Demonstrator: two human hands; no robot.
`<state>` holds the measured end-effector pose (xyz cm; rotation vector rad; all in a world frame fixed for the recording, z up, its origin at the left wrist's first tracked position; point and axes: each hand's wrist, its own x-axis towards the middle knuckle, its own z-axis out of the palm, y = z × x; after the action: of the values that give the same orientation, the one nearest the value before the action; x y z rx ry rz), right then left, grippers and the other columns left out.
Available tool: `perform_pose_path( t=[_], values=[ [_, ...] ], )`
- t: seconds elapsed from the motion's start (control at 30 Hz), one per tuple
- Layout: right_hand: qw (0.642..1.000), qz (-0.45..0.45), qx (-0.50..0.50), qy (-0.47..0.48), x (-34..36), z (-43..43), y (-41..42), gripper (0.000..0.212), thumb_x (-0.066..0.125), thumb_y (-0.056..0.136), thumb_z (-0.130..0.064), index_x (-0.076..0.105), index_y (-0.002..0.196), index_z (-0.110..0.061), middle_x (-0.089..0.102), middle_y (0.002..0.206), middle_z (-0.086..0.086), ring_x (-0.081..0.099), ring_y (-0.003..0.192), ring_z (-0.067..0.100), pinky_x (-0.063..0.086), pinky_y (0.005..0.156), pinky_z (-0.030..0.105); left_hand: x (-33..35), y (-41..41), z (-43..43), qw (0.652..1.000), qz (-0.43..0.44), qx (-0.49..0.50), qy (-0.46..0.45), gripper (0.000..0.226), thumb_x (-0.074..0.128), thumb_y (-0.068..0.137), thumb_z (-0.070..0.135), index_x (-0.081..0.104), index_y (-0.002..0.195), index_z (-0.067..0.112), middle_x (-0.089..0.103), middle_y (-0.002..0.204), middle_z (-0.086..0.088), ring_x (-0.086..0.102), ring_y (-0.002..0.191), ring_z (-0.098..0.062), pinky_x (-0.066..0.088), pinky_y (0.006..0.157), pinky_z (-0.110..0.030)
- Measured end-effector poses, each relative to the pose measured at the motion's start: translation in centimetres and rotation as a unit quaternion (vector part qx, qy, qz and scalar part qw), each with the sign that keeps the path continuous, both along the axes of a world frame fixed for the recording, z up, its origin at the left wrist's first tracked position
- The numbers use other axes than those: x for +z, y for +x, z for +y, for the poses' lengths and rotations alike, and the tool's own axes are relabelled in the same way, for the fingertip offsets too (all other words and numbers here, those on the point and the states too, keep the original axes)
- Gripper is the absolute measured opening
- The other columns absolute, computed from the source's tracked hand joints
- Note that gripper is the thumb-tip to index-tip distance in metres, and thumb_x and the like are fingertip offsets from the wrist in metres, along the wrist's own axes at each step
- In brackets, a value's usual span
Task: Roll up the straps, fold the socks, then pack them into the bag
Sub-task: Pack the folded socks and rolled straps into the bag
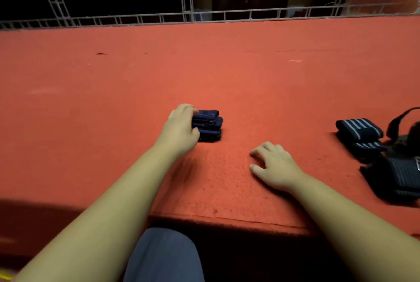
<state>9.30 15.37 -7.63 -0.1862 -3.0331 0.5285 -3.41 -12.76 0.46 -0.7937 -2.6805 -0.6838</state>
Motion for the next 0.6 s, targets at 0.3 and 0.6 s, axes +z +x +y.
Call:
perform_pose_path(
  t=[0.3, 0.6],
  values=[
    [0.998, 0.064, 0.016, 0.011, -0.9, 0.1, 0.5, 0.054, 0.048, 0.085, -0.068, 0.06, 0.13, -0.04, 0.052, 0.129, -0.017, 0.049, 0.121, 0.018, 0.044, 0.103, 0.042, -3.3, -5.3, 2.4, 0.976, 0.059, -0.013, -0.21, 0.116, 0.08, 0.074, 0.037, 0.016, 0.167, 0.011, 0.013, 0.175, -0.011, 0.012, 0.162, -0.034, 0.013, 0.131, -0.051],
    [0.996, 0.093, 0.015, 0.007, -1.5, 0.4, -0.1, 0.053, 0.052, 0.085, -0.07, 0.063, 0.127, -0.038, 0.054, 0.127, -0.017, 0.048, 0.12, 0.016, 0.043, 0.103, 0.04, -7.0, -7.8, 3.1, 0.969, 0.136, -0.009, -0.207, 0.08, 0.075, 0.076, 0.037, 0.05, 0.148, 0.012, 0.057, 0.145, -0.008, 0.052, 0.131, -0.034, 0.031, 0.121, -0.052]
  ],
)
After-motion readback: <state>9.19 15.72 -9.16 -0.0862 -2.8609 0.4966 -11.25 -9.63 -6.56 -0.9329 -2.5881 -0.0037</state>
